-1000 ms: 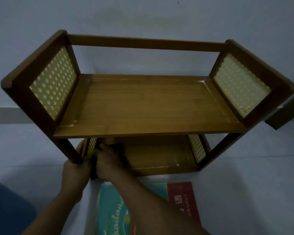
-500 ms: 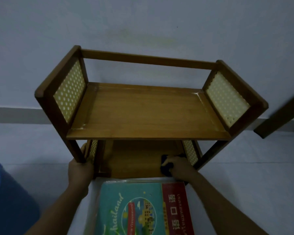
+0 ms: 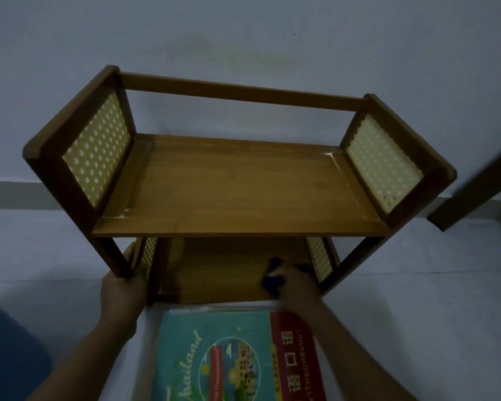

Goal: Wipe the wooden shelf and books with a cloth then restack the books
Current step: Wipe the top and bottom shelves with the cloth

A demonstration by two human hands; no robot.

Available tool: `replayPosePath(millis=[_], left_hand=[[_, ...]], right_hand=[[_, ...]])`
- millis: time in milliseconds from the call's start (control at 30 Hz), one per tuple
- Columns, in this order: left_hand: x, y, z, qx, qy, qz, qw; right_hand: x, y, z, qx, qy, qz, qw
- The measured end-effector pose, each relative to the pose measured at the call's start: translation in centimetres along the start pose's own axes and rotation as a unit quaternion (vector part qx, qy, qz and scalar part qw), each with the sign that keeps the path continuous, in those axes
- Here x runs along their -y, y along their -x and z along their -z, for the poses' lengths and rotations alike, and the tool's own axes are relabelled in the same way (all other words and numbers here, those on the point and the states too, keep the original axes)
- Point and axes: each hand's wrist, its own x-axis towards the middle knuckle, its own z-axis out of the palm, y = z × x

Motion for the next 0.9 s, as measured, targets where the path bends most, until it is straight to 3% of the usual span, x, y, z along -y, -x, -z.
replayPosePath(millis=[100, 200, 333, 433, 533, 700, 800, 833, 900], left_hand=[[0.2, -0.6, 0.4, 0.024, -0.027, -0.004, 0.999], [0.0, -0.8, 0.8, 0.053, -0.045, -0.014, 0.997], [0.0, -1.0, 1.2, 0.071, -0.068, -0.028, 0.995], [0.6, -1.2, 1.5, 0.061, -0.063, -0.03, 0.996], [0.6, -1.2, 1.3, 0.059, -0.043, -0.05, 0.996], [0.6, -0.9, 0.5, 0.008, -0.01, -0.034, 0.999], [0.8, -0.9, 0.5, -0.001, 0.008, -0.017, 1.0], [0.8, -1.0, 0.5, 0.001, 0.006, -0.009, 1.0], [0.7, -0.8, 0.5, 0.006, 0.001, 0.0, 1.0]], right_hand=[[-1.8, 0.2, 0.3, -0.023, 0.052, 0.02, 0.998], [0.1, -2.1, -0.5, -0.098, 0.098, 0.051, 0.989], [3.2, -6.0, 1.1, -0.084, 0.02, 0.049, 0.995], [8.0, -6.1, -3.1, -0.097, 0.163, 0.116, 0.975], [13.9, -5.8, -7.6, -0.012, 0.07, 0.14, 0.988], [19.1, -0.9, -10.1, 0.161, 0.039, 0.266, 0.95], [13.6, 0.5, -6.3, 0.238, -0.004, 0.273, 0.932], [11.1, 0.4, -4.5, 0.216, 0.012, 0.28, 0.936], [6.8, 0.9, -0.2, 0.171, 0.041, 0.193, 0.965]])
